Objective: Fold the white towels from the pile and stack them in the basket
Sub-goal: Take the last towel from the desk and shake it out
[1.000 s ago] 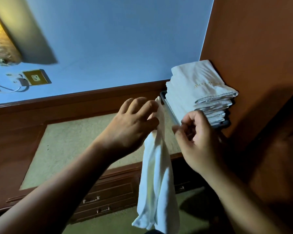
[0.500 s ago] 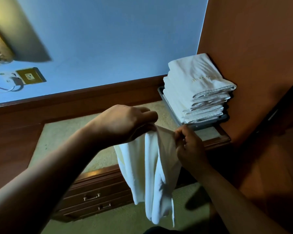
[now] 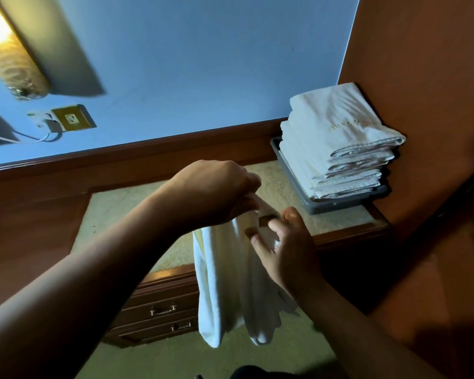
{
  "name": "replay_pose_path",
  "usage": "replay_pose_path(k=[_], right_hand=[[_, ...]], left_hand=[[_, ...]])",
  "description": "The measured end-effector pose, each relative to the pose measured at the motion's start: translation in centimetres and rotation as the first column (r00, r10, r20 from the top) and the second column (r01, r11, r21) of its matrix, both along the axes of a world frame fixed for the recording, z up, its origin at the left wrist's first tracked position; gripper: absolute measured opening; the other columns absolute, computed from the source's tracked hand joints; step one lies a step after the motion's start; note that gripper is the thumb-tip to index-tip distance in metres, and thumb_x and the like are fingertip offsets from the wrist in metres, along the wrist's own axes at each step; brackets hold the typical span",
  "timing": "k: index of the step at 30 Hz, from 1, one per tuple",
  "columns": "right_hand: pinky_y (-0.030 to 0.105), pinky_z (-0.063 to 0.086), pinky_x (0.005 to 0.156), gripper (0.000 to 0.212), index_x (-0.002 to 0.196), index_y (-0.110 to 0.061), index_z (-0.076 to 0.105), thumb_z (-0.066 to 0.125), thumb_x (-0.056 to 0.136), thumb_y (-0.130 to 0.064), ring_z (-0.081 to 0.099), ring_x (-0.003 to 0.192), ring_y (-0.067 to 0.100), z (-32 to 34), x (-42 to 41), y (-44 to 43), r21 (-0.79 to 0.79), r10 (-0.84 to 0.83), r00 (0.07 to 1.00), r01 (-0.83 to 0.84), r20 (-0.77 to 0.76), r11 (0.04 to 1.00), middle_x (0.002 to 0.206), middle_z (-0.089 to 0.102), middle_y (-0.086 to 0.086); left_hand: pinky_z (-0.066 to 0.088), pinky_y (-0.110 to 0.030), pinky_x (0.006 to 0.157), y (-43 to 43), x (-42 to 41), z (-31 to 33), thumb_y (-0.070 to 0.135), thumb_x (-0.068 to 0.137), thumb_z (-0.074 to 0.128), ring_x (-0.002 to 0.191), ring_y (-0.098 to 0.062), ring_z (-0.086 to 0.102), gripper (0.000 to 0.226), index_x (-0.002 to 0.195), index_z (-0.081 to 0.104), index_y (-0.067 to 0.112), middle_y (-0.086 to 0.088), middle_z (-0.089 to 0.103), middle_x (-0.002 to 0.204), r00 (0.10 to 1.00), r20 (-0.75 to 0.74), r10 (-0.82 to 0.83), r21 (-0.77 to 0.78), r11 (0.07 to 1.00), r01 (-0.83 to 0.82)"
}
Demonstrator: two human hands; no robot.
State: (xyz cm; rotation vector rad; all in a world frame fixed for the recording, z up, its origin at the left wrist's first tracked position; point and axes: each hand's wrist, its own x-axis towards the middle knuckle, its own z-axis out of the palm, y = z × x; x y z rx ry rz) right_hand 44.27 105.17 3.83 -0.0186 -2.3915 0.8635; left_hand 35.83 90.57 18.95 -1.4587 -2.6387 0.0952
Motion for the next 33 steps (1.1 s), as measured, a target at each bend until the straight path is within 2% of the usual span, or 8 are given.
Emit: replay_pose_path(k=[6,11,14,18,20,24,29,33], right_hand=[[0.033,0.049,0.06,0.034,0.06,-0.013,0.058,0.078,0.074,-0.036,0.057,0.064,0.025,-3.1,-1.0,-0.3,0.132,-0.04,0.997,0.031,0.069,0.991,0.079,0.055,0.001],[0.031,0.053,0.063,0.032,0.06,-0.015,0.062,0.063,0.073,-0.043,0.063,0.066,0.029,-6.8,-1.4,1.2,0.102,-0.03,0.973,0.007,0.228,0.995,0.076,0.064,0.004],[0.029,0.047,0.053,0.031,0.049,-0.016,0.048,0.063,0.066,-0.038,0.061,0.054,0.031,-8.2,-1.5,3.5,0.147,-0.023,0.981,-0.005,0.193,0.989,0.063,0.061,0.007],[0.031,0.046,0.061,0.042,0.049,-0.024,0.029,0.054,0.07,-0.052,0.066,0.063,0.031,-11.0,-1.1,7.1,0.185,-0.013,0.96,-0.041,0.279,0.982,0.069,0.065,0.01],[0.032,0.045,0.065,0.046,0.048,-0.023,0.047,0.067,0.076,-0.053,0.066,0.066,0.033,-12.3,-0.9,9.2,0.244,-0.042,0.918,-0.06,0.394,0.968,0.076,0.067,0.01],[0.033,0.047,0.076,0.046,0.08,-0.002,0.076,0.073,0.085,-0.048,0.068,0.085,0.034,-13.1,0.0,12.2,0.279,-0.091,0.855,-0.065,0.511,0.958,0.093,0.068,0.012],[0.026,0.041,0.054,0.055,0.045,-0.005,0.053,0.086,0.074,-0.039,0.058,0.051,0.03,-13.6,-0.4,13.6,0.172,-0.09,0.908,0.019,0.41,0.985,0.06,0.053,0.006],[0.023,0.034,0.056,0.057,0.045,-0.014,0.041,0.092,0.068,-0.027,0.044,0.046,0.02,-12.5,-1.0,14.9,0.16,-0.063,0.943,0.011,0.327,0.987,0.058,0.042,-0.001]], left_hand=[[0.044,-0.019,0.06,0.0,-0.3,0.8,0.043,0.1,0.052,0.074,-0.005,0.056,0.018,0.098,0.058,0.027,0.012,0.057,0.086,0.999,-0.041,-0.01,0.007,1.0,0.011],[0.044,-0.022,0.057,-1.0,-2.1,1.6,0.048,0.097,0.055,0.078,-0.008,0.06,0.019,0.091,0.06,0.03,0.011,0.061,0.085,0.997,-0.038,0.062,0.035,0.998,-0.06],[0.05,-0.032,0.062,-2.7,-3.4,1.5,0.053,0.095,0.056,0.077,-0.013,0.059,0.023,0.085,0.057,0.033,0.012,0.058,0.079,0.992,-0.031,0.119,0.047,0.992,-0.118],[0.057,-0.041,0.067,-5.2,-4.7,1.1,0.057,0.093,0.055,0.071,-0.016,0.054,0.028,0.086,0.059,0.03,0.016,0.047,0.07,0.977,-0.021,0.212,0.066,0.975,-0.21],[0.057,-0.042,0.066,-6.7,-5.3,0.6,0.06,0.091,0.054,0.071,-0.017,0.055,0.033,0.088,0.06,0.029,0.012,0.051,0.071,0.965,-0.035,0.259,0.061,0.964,-0.257],[0.056,-0.044,0.058,-9.7,-6.3,-0.8,0.062,0.088,0.054,0.065,-0.026,0.059,0.038,0.085,0.06,0.025,-0.001,0.058,0.07,0.945,-0.078,0.318,0.148,0.941,-0.304],[0.056,-0.037,0.054,-11.4,-7.4,-3.8,0.07,0.088,0.043,0.06,-0.017,0.059,0.043,0.085,0.052,0.028,0.009,0.055,0.066,0.95,-0.059,0.307,0.119,0.947,-0.298],[0.052,-0.036,0.051,-13.5,-7.3,-5.8,0.056,0.089,0.058,0.056,-0.018,0.057,0.03,0.08,0.059,0.027,0.006,0.055,0.063,0.939,0.005,0.344,0.181,0.923,-0.339]])
